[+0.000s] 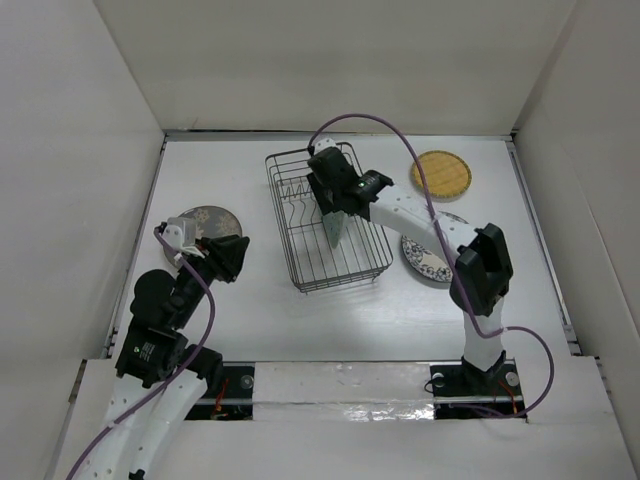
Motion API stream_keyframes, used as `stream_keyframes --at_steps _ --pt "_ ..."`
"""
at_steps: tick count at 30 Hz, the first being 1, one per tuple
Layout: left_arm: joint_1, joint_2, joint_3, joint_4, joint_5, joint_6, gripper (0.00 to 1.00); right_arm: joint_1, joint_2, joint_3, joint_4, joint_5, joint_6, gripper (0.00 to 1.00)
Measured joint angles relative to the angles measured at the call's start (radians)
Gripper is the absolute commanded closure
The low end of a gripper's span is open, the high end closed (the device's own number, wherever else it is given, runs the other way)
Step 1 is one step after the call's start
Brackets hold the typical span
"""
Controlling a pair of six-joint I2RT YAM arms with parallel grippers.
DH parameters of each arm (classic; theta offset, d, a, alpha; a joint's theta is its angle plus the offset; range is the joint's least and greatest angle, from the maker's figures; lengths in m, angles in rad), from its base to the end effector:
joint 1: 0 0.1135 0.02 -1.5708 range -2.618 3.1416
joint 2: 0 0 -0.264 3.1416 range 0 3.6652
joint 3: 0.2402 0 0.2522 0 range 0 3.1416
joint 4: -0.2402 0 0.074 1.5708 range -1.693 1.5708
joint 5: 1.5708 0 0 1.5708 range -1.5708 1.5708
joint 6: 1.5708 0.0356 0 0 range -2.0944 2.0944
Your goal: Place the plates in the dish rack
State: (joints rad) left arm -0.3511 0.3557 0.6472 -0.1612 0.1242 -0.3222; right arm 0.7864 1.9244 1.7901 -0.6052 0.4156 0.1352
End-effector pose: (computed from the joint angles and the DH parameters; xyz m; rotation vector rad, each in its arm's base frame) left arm 0.0908 -0.0380 0.3475 0.1254 1.4678 -0.6394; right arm 0.3217 0.3019 0.3160 -0.5157 2.1749 0.0165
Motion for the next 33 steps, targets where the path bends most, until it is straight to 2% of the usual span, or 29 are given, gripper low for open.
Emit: stream_keyframes --at_steps 3,5,6,7,9,16,27,33 --pt "0.0 -0.014 0.0 0.0 0.0 0.0 0.75 -0.001 0.07 0.031 -0.051 0.021 -0.002 0.56" --pt "0.0 -0.02 0.0 -0.001 0.0 0.001 0.75 -0.001 0.112 0.06 -0.089 0.05 -0.007 0.65" --pt "0.0 -0.022 0.0 0.0 0.001 0.002 0.75 -0.002 0.129 0.076 -0.106 0.063 -0.01 0.71" --pt "0.0 -0.025 0.0 -0.001 0.001 0.003 0.75 -0.005 0.146 0.095 -0.123 0.079 -0.01 0.87" --pt "0.0 -0.03 0.0 -0.001 0.003 0.003 0.75 -0.008 0.167 0.117 -0.138 0.11 -0.005 1.0" --pt "-0.001 -0.038 0.0 -0.001 0.005 0.004 0.75 0.01 0.162 0.104 -0.135 0.193 -0.015 1.0" --pt "-0.001 -0.039 0.0 -0.001 0.007 0.003 0.75 0.1 0.077 -0.127 0.106 0.432 -0.04 1.0" --pt "-0.001 -0.039 0.0 -0.001 0.007 0.003 0.75 0.1 0.079 -0.134 0.197 0.479 -0.066 1.0"
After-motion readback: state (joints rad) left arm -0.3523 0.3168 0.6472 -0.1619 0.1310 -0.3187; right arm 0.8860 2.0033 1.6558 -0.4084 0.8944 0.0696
